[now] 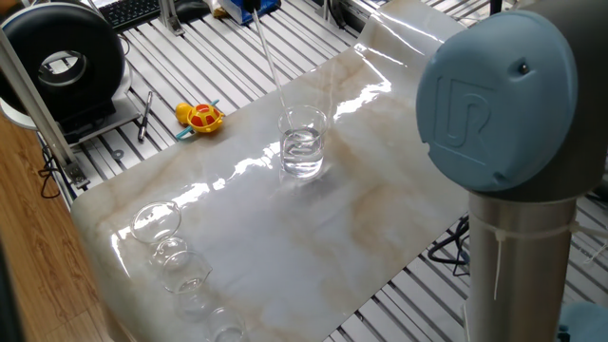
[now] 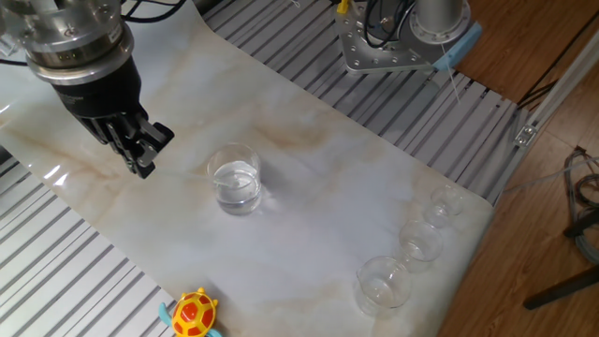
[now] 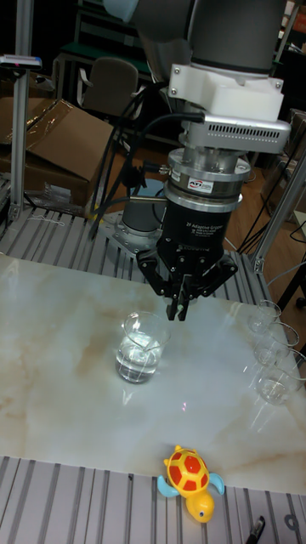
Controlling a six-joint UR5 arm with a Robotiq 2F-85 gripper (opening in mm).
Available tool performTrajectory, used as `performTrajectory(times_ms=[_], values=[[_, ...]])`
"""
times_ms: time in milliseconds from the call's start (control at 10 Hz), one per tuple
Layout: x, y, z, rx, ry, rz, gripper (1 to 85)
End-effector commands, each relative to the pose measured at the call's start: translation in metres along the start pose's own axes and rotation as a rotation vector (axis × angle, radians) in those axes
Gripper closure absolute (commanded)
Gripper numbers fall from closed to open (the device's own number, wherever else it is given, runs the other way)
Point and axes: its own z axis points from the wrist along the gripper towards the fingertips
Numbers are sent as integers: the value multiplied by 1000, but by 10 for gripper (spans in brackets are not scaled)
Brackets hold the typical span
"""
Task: Stir the beaker with a glass rod
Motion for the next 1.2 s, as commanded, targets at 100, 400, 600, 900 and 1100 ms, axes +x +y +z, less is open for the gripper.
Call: performTrajectory(times_ms=[100,400,600,900,1100], values=[[-2,-4,-1,17,-11,-29,847],[4,-4,-3,10,3,-12,847],[6,0,-3,-5,4,16,847],[3,8,-3,-32,-5,44,847],[-1,8,-2,-26,-17,32,847]])
